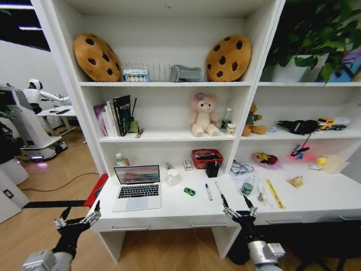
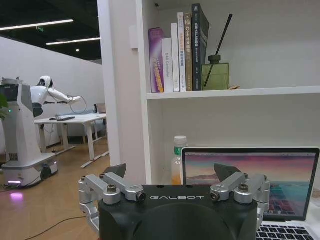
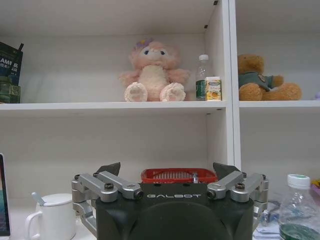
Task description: Organize the objects on the table.
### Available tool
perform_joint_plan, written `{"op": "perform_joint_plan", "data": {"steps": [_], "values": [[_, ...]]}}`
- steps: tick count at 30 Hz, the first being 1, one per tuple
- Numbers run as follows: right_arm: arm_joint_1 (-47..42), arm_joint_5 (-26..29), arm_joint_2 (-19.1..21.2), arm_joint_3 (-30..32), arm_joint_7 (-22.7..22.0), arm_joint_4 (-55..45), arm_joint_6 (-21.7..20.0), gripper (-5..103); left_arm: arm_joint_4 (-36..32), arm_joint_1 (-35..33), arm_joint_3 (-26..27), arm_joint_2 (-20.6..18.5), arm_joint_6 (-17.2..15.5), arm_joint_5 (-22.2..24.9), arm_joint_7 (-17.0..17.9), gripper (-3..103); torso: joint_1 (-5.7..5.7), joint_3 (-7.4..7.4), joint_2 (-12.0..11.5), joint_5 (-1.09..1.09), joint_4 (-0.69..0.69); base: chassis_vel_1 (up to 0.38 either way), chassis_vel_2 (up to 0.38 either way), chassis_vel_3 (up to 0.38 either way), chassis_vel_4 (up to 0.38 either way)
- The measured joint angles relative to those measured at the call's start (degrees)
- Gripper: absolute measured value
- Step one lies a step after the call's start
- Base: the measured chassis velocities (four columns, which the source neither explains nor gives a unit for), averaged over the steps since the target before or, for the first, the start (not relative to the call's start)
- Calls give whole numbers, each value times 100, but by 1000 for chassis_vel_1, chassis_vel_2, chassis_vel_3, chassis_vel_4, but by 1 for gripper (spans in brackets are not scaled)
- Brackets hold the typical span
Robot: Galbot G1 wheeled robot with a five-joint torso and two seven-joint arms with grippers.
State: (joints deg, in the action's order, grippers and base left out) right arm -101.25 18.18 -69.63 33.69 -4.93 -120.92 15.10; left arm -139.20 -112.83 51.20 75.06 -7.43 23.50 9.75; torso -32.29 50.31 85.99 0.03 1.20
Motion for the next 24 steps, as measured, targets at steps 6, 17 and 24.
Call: {"op": "perform_joint_plan", "data": {"steps": [6,17,24], "values": [[2,34,3,-23,124,-4,82,100,-13,-14,-13,-15,-1,-23,-58,98,1,0,1,0,3,-189,184,187,-188],[54,117,-35,-60,285,20,314,100,-36,37,93,-148,17,123,-52,98,-9,3,-3,-4,3,-185,182,174,-182],[-10,40,-121,-64,338,72,413,100,-75,13,232,-279,147,237,-307,80,2,-1,1,-5,2,-15,6,6,5]]}}
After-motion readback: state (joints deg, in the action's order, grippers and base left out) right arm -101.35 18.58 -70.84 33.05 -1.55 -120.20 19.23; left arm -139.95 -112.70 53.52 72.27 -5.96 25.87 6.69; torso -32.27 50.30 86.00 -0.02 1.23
